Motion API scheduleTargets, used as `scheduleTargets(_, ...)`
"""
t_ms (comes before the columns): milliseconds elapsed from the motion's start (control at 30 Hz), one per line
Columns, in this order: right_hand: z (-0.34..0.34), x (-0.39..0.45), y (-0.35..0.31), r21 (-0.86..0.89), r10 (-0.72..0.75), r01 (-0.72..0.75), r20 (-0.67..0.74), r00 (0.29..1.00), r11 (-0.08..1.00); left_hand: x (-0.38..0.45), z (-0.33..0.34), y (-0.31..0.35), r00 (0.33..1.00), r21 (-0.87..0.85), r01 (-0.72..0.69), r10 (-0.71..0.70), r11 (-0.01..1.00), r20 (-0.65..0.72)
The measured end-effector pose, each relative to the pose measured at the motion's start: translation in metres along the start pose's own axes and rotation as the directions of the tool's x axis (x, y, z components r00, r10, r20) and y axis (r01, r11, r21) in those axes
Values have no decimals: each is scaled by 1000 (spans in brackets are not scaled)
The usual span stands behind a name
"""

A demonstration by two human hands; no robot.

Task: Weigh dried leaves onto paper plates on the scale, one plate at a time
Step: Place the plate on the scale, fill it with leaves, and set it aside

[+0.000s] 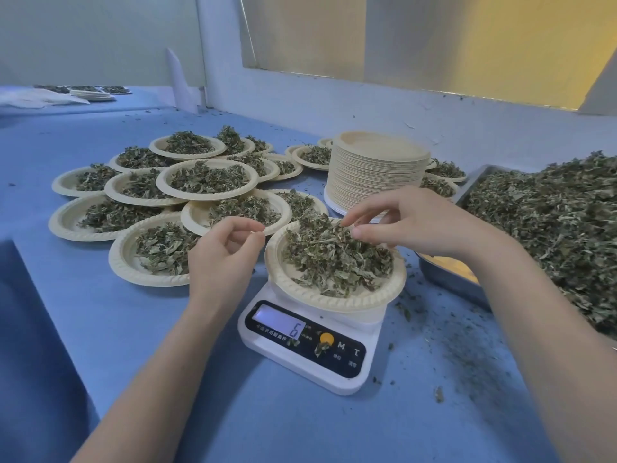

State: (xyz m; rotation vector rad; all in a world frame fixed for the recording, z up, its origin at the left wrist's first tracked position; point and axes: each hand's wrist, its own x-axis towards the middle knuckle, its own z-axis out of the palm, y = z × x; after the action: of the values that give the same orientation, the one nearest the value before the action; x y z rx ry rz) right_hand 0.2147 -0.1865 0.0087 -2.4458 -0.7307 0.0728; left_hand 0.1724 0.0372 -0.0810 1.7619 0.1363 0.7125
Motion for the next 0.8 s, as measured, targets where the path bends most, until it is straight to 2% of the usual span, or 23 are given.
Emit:
scheduleTargets(133, 1, -1, -2, -2, -20, 20, 3, 1000, 1000, -5, 3, 10, 973, 117, -219, 226, 969, -51)
scheduleTargets(233, 0, -3, -2, -1, -26, 26, -7, 1000, 1000, -9, 10, 26, 933, 138, -360, 360, 923, 25)
scheduleTargets(367, -4, -11, -3, -12, -56, 55, -41, 998, 998, -18, 30, 52, 906, 108, -393, 365, 913, 213)
scheduleTargets(533, -25, -43, -2, 31, -45, 47, -76, 996, 998, -31, 76, 91, 878, 50, -392, 358, 919, 317)
scheduleTargets(600, -40, -61, 5, 8, -1, 2, -106, 994, 1000, -39, 97, 105, 856, 10, -393, 362, 919, 369)
scheduleTargets(700, -64, -93, 24, -120, 63, -79, -138, 988, 990, -55, 130, 120, 825, -52, -371, 355, 927, 439)
scheduleTargets(800, -82, -125, 46, -130, 187, -207, -150, 971, 970, -76, 161, 129, 789, -71, -363, 347, 929, 507)
